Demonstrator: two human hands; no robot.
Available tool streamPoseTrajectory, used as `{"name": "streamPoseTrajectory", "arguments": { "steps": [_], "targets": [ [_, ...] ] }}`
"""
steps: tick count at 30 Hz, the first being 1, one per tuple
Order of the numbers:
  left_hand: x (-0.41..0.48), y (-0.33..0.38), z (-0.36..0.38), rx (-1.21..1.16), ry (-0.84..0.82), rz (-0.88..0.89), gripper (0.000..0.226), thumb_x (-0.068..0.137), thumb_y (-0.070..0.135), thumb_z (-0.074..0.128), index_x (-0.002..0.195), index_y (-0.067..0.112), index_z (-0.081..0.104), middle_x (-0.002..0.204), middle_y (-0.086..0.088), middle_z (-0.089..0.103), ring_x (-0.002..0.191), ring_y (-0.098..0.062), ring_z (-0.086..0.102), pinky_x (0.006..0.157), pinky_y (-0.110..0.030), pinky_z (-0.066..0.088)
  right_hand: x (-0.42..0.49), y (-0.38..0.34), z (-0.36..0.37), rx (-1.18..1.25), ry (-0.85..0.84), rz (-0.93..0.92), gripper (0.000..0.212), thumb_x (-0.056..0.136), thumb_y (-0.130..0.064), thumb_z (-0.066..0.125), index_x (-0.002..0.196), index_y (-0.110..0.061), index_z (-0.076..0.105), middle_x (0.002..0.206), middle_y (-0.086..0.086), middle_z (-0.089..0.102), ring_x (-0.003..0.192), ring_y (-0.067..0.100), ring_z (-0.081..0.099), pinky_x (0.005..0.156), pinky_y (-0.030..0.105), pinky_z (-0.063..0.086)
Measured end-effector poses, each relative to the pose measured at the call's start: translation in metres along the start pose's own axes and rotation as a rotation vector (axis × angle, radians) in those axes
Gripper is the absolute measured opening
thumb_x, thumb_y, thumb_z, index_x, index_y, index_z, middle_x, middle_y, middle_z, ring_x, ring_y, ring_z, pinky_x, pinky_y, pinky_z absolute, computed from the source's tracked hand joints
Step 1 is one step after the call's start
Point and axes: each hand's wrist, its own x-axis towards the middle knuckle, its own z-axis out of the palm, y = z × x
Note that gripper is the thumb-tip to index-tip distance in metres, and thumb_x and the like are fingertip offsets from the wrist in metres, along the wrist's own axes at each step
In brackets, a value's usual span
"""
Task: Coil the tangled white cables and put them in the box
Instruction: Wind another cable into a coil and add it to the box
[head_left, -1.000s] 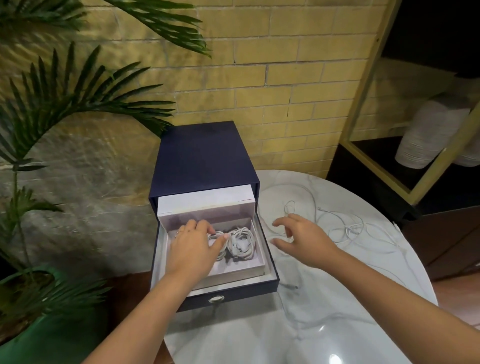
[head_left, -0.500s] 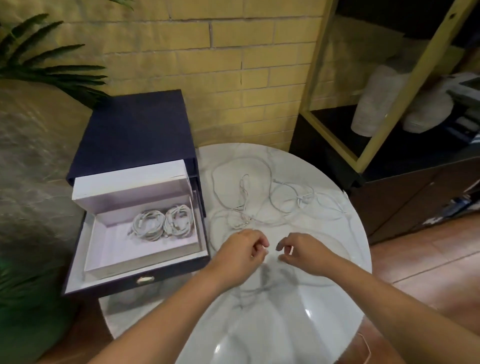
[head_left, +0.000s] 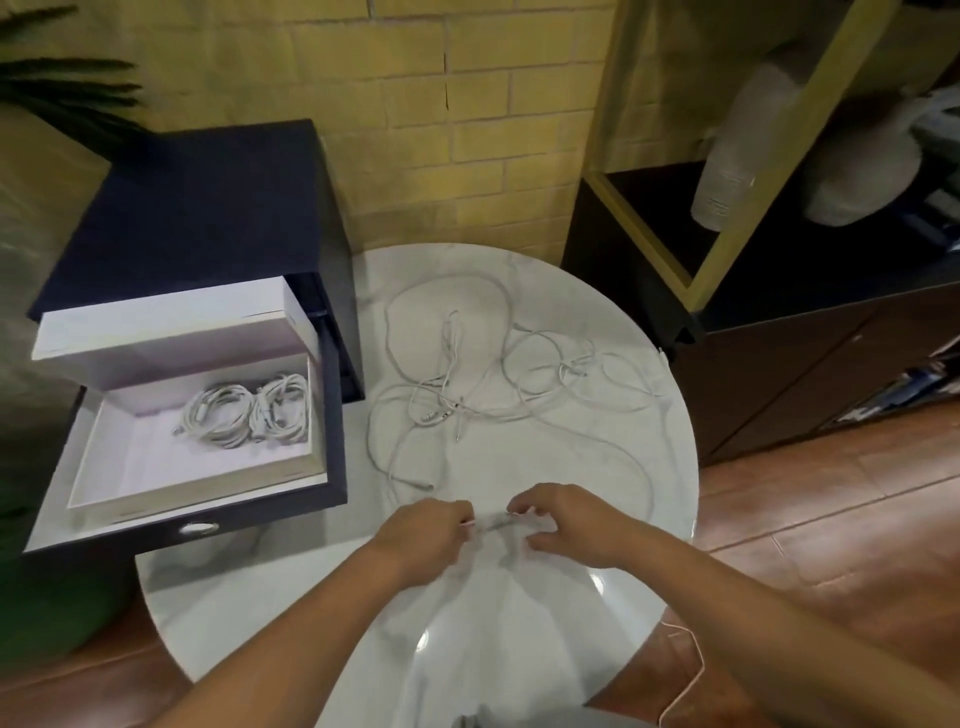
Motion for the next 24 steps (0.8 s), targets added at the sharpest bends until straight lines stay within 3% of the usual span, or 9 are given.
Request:
{"name": "streamPoseTrajectory", "arguments": {
  "steps": [6, 9, 12, 16, 19, 22, 24],
  "targets": [
    [0.003, 0.02, -0.028, -0.118, 0.242, 0.073, 0.021, 0.101, 0.039, 0.037, 0.092, 0.029, 0.054, 0.086, 0.003, 0.063, 0.079, -0.019, 0.057, 0.066, -0.033, 0.044, 0.002, -0.011, -0.032, 0.048, 0.202, -0.134, 0.012, 0.089, -0.024, 0.063, 0.1, -0.019, 0.066, 0.092, -0.006, 0.067, 0.086, 0.011, 0.063, 0.079, 0.035, 0.051],
    [0.004, 0.026, -0.044, -0.195, 0.36, 0.072, 0.025, 0.1, 0.042, 0.04, 0.094, 0.024, 0.056, 0.079, 0.007, 0.062, 0.075, -0.014, 0.056, 0.068, -0.034, 0.047, 0.003, -0.015, -0.061, 0.086, 0.334, -0.174, 0.006, 0.091, -0.019, 0.061, 0.091, -0.016, 0.065, 0.085, -0.008, 0.063, 0.079, 0.011, 0.059, 0.075, 0.033, 0.05],
    [0.005, 0.026, -0.06, -0.253, 0.477, 0.065, 0.026, 0.101, 0.04, 0.04, 0.091, 0.021, 0.054, 0.078, 0.006, 0.062, 0.073, -0.012, 0.056, 0.065, -0.03, 0.043, 0.004, -0.017, -0.093, 0.149, 0.447, -0.177, 0.009, 0.094, -0.012, 0.056, 0.089, -0.012, 0.063, 0.081, -0.012, 0.056, 0.075, 0.01, 0.057, 0.073, 0.029, 0.049],
    [0.006, 0.016, -0.076, -0.278, 0.548, 0.01, 0.022, 0.101, 0.035, 0.04, 0.09, 0.021, 0.052, 0.073, 0.007, 0.058, 0.066, -0.006, 0.052, 0.055, -0.019, 0.035, 0.0, -0.024, -0.137, 0.28, 0.596, -0.162, 0.017, 0.097, -0.003, 0.048, 0.091, -0.01, 0.062, 0.081, -0.007, 0.056, 0.073, 0.011, 0.056, 0.066, 0.012, 0.045],
    [0.002, 0.008, -0.083, -0.359, 0.553, -0.044, 0.021, 0.101, 0.031, 0.042, 0.085, 0.025, 0.053, 0.066, 0.008, 0.055, 0.065, -0.012, 0.053, 0.057, -0.023, 0.036, -0.006, -0.025, -0.166, 0.314, 0.681, -0.138, 0.02, 0.099, -0.008, 0.045, 0.093, -0.005, 0.063, 0.081, -0.003, 0.057, 0.074, 0.015, 0.057, 0.066, 0.022, 0.048],
    [0.0, 0.008, -0.089, -0.484, 0.558, -0.09, 0.028, 0.099, 0.035, 0.047, 0.075, 0.024, 0.054, 0.061, 0.008, 0.054, 0.055, -0.006, 0.049, 0.057, -0.019, 0.04, -0.01, -0.023, -0.185, 0.306, 0.755, -0.14, 0.023, 0.101, -0.013, 0.042, 0.091, -0.008, 0.063, 0.077, -0.007, 0.054, 0.067, 0.009, 0.05, 0.059, 0.019, 0.041],
    [-0.001, 0.01, -0.091, -0.674, 0.516, -0.104, 0.032, 0.097, 0.038, 0.05, 0.073, 0.018, 0.056, 0.056, 0.007, 0.049, 0.052, -0.01, 0.046, 0.06, -0.025, 0.045, -0.009, -0.022, -0.192, 0.346, 0.815, -0.125, 0.026, 0.101, -0.015, 0.041, 0.088, -0.004, 0.061, 0.072, -0.01, 0.051, 0.061, 0.008, 0.046, 0.058, 0.022, 0.037]
  ]
}}
